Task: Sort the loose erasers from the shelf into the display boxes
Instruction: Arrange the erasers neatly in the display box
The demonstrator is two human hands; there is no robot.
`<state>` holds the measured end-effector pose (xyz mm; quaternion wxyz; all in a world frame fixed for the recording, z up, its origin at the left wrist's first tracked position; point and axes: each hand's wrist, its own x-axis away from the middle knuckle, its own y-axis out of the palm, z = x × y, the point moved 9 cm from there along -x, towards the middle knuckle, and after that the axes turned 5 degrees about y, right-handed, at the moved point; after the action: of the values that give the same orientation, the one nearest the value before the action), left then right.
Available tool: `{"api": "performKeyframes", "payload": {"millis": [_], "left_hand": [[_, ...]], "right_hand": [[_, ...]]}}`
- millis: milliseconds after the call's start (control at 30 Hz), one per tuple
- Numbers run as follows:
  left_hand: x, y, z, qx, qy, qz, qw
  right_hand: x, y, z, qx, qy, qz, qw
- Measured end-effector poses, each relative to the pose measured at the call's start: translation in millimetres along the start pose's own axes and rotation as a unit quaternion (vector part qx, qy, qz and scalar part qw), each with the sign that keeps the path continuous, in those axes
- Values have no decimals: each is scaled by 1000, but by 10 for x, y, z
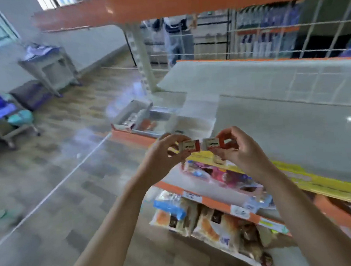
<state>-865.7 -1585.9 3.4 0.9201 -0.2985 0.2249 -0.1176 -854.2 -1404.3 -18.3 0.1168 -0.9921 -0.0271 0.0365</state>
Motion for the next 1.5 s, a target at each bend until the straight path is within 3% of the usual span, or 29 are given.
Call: {"api": "performKeyframes", "payload": {"millis": [367, 533, 700, 867, 1100, 1500], "left_hand": [[-436, -1326, -1164, -64, -14, 40, 997], [-892, -1766, -1595, -97, -7, 12, 995], [-1285, -2050, -1997, -111, 11, -27, 993], [-1543, -2109, -2448, -102, 42, -61, 992], [-1948, -2030, -2870, -45, 70, -132, 988], [-2268, -1871, -3185, 27, 122, -198, 972]], "right_hand": [[-1206, 1262, -547, 87, -70, -22, 994], [-1883, 1634, -758, 114, -89, -3, 989], [-2449, 1978, -770, 211, -76, 18, 974], [-2829, 2318, -516, 298, -4, -3, 954], [-3080, 2501, -216, 344, 80, 57, 934], [-3139, 2719, -169, 457, 115, 153, 869]]}}
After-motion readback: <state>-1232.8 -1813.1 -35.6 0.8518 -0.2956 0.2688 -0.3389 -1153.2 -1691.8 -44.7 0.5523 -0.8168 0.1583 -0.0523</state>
